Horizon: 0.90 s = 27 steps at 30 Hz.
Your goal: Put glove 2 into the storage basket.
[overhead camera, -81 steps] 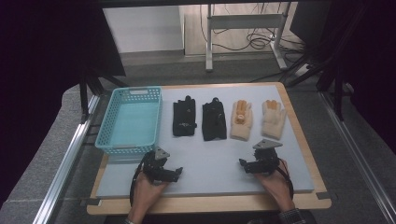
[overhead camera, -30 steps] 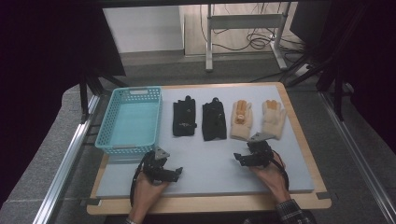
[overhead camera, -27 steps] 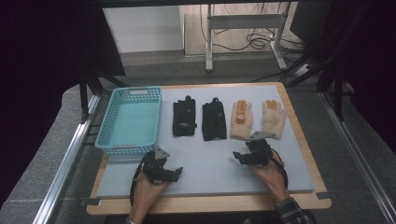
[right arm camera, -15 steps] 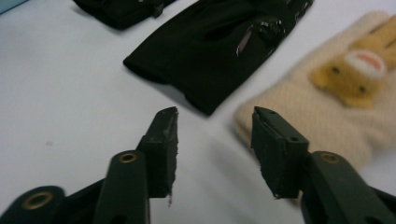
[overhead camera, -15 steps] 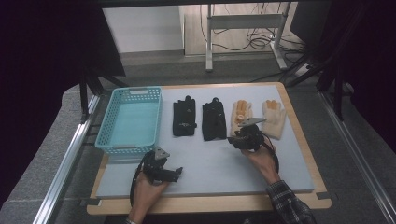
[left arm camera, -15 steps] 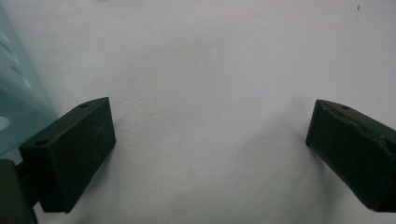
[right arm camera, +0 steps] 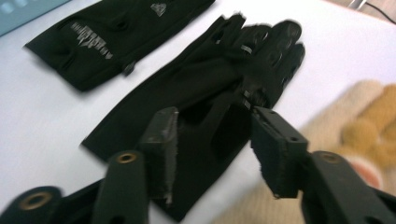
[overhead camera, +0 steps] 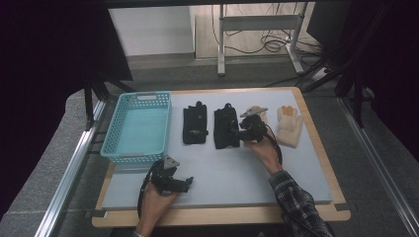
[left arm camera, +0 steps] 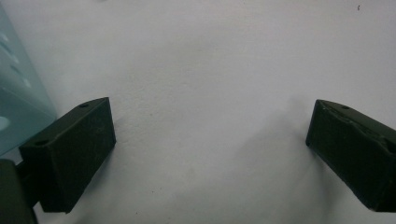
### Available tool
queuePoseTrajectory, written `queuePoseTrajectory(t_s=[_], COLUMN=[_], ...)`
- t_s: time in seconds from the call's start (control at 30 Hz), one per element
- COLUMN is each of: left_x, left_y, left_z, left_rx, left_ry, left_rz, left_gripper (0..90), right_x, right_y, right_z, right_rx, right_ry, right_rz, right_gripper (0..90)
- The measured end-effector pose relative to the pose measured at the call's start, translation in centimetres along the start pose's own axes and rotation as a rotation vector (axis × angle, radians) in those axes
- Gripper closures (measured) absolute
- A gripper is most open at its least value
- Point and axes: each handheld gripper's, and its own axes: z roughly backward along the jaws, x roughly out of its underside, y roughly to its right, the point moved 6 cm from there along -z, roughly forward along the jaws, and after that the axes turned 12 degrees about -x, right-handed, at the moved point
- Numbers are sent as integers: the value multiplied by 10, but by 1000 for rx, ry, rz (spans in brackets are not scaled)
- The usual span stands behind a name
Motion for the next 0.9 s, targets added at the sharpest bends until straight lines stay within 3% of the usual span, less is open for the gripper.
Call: queuePoseTrajectory(t_s=[0.27, 0.53, 0.73, 0.8, 0.9], left_x=[0, 0, 0, 0, 0], left_y=[0, 0, 0, 0, 0], left_z=[0, 0, 0, 0, 0], left_rx=[0, 0, 1, 1, 1], left_ry=[1, 3, 3, 3, 3], left_rz=[0, 3, 1, 1, 1], left_gripper=[16, 16, 16, 16, 17], right_x=[-17, -20, -16, -16, -15], right_y=[14, 19, 26, 27, 24], right_z=[-24, -50, -64, -64, -63], right_rx=[13, 44, 59, 51, 23], right_ry=[-13, -60, -100, -103, -97], right_rz=[-38, -42, -52, -78, -123], right_gripper=[443, 473, 401, 444, 611])
